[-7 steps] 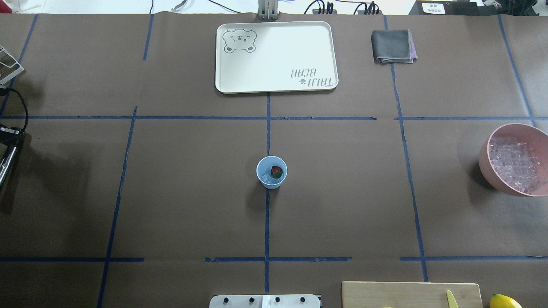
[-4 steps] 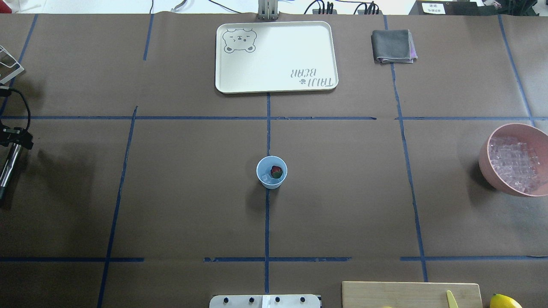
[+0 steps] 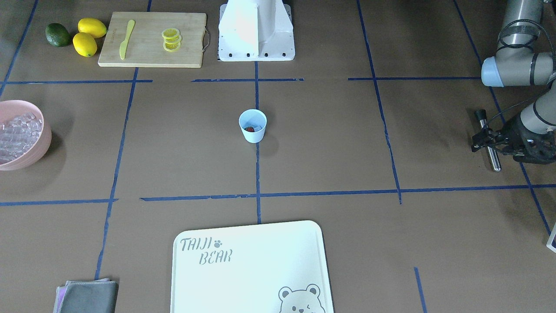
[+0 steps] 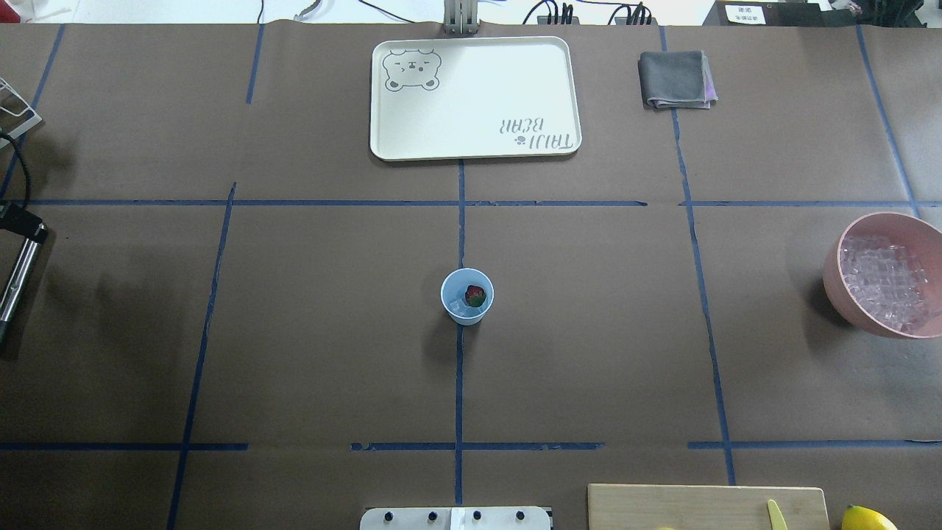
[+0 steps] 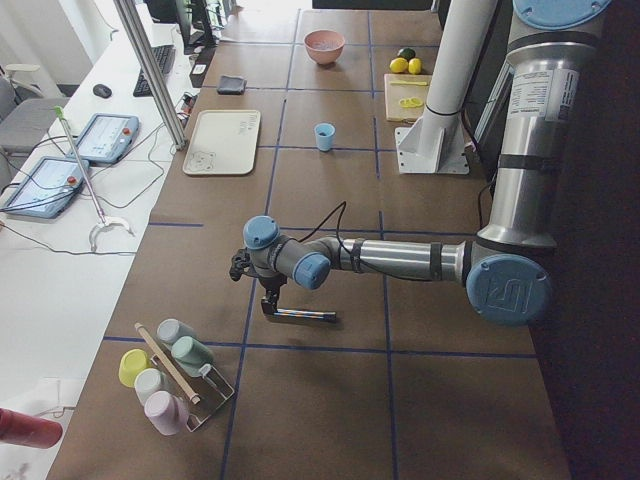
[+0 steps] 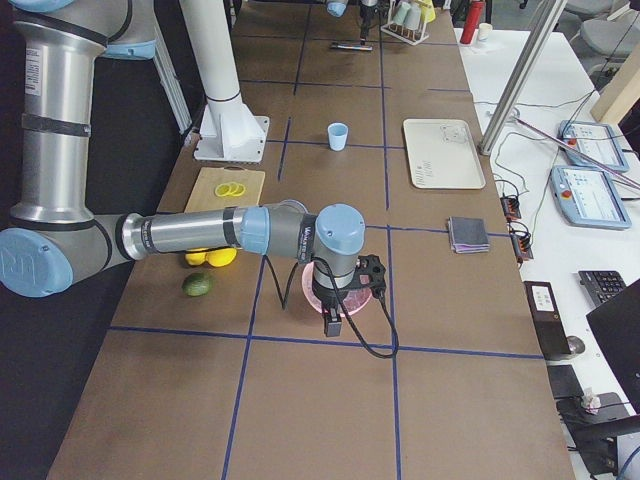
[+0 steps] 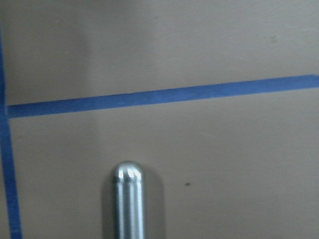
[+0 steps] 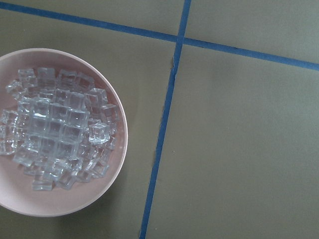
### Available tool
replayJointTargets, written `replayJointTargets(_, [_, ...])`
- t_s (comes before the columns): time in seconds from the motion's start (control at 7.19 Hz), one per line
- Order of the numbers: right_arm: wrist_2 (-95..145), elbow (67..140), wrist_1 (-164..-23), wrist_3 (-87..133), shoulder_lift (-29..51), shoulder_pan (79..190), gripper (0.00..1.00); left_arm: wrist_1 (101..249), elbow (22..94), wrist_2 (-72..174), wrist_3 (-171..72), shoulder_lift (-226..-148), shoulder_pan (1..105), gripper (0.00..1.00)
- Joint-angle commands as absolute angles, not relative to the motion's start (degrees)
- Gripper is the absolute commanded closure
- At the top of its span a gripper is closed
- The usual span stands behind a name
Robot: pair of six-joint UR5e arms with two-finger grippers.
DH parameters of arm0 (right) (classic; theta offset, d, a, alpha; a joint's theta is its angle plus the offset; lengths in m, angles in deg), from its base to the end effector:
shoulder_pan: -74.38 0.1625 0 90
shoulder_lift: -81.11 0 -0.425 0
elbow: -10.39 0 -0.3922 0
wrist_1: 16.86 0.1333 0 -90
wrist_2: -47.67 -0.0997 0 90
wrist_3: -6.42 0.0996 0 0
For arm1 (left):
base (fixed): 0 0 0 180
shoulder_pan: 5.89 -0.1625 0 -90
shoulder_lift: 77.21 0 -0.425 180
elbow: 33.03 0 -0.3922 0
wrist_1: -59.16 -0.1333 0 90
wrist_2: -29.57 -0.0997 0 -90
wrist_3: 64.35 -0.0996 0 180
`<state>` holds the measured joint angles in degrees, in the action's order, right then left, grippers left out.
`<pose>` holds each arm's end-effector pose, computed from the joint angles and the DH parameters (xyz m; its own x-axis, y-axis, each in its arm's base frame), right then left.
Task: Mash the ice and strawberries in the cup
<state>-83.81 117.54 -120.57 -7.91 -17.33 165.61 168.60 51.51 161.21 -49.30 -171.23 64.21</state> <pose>0.0763 -0.4166 0.6065 0.7298 -0.1750 0.6609 0.1644 0.9832 0.0789 0.1206 -0.5303 0.6363 0.6952 0.1999 -0.6905 -0.1483 0.9798 0.1343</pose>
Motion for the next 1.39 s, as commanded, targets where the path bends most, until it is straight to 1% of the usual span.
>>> replayJointTargets(0.0, [-83.8,117.4,-120.6,-7.9,-17.3,165.6,0.01,152.5,54.5,161.9,-69.4,-171.3,76.1,0.0])
replayJointTargets(0.14, [-83.8,117.3,-120.5,-8.0,-17.3,165.6,0.01,146.1,54.7,162.5,-75.1,-171.4,82.6,0.0])
replayJointTargets(0.28, [-83.8,117.1,-120.5,-8.0,-17.2,165.6,0.01,144.3,54.8,164.5,-75.9,-171.3,87.1,0.0])
replayJointTargets(1.11, [-83.8,117.4,-120.5,-7.9,-17.2,165.6,0.01,147.3,54.8,164.6,-75.4,-169.2,87.4,0.0])
replayJointTargets(1.25, [-83.8,117.4,-120.5,-7.9,-17.2,165.6,0.01,147.3,55.8,164.5,-75.2,-169.1,87.4,0.0])
